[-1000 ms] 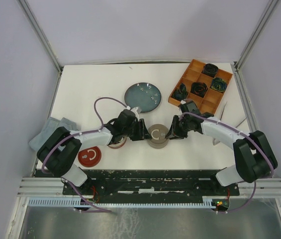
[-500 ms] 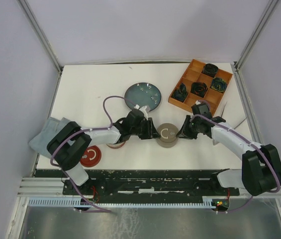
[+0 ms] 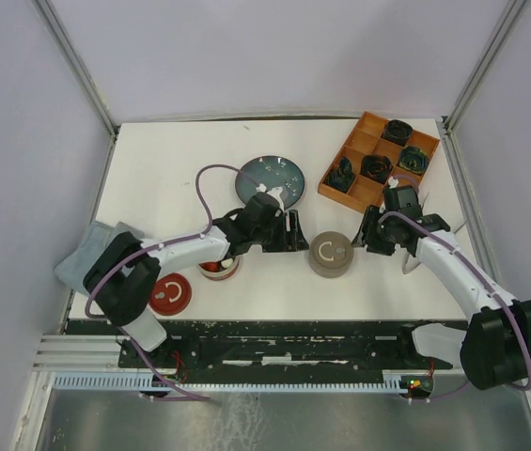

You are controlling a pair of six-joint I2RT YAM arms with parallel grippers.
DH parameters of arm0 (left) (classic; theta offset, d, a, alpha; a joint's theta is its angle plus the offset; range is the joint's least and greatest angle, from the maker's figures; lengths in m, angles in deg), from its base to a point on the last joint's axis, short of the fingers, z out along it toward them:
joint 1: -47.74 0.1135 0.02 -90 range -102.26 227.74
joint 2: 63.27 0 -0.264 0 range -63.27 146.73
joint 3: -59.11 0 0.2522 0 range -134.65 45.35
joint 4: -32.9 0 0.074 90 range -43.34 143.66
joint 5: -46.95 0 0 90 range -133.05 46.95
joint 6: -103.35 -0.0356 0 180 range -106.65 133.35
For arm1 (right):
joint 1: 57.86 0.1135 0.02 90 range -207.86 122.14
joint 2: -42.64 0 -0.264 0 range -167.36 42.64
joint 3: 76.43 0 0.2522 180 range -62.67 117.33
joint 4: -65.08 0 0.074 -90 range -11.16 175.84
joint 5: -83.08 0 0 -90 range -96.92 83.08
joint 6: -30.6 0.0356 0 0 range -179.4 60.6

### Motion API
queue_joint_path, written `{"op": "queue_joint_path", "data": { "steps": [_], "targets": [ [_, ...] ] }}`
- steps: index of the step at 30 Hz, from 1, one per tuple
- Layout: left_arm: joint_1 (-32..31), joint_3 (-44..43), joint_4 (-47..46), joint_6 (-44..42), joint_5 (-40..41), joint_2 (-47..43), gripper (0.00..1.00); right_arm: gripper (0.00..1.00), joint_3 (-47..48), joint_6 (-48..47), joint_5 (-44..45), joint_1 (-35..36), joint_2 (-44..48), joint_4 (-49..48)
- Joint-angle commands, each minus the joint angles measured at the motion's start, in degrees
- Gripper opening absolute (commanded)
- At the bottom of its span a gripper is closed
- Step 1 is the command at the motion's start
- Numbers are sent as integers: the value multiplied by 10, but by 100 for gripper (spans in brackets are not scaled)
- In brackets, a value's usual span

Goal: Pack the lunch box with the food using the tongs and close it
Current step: Close the box lid on the packing box, then pick up the box lid from the center of the board.

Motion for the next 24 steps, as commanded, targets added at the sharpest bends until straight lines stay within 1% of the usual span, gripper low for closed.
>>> {"op": "queue_joint_path", "data": {
  "steps": [1, 4, 7, 9, 12, 15, 18, 21, 24],
  "targets": [
    [9, -50, 32, -46, 43, -79, 74, 55, 62, -24, 2, -1, 36, 25],
    [18, -50, 48, -51, 56, -112, 76, 58, 65, -18, -40, 0, 48, 15],
    [36, -27, 76, -50, 89, -165, 78, 59, 59, -6, -92, 5, 58, -9],
    [65, 9, 94, -44, 107, -213, 80, 59, 58, -2, -109, 18, 62, -23],
    [122, 66, 115, -31, 118, -298, 84, 60, 63, 2, -107, 52, 59, -39],
    [174, 105, 157, -29, 144, -380, 90, 59, 71, 18, -102, 96, 45, -72],
    [238, 127, 220, -28, 160, -428, 92, 57, 71, 53, -67, 163, 25, -113],
    [283, 141, 275, -19, 191, -451, 93, 57, 66, 94, 18, 245, 12, -149],
    [315, 158, 315, 9, 224, -482, 96, 57, 40, 145, 97, 326, 5, -216]
  ]
}}
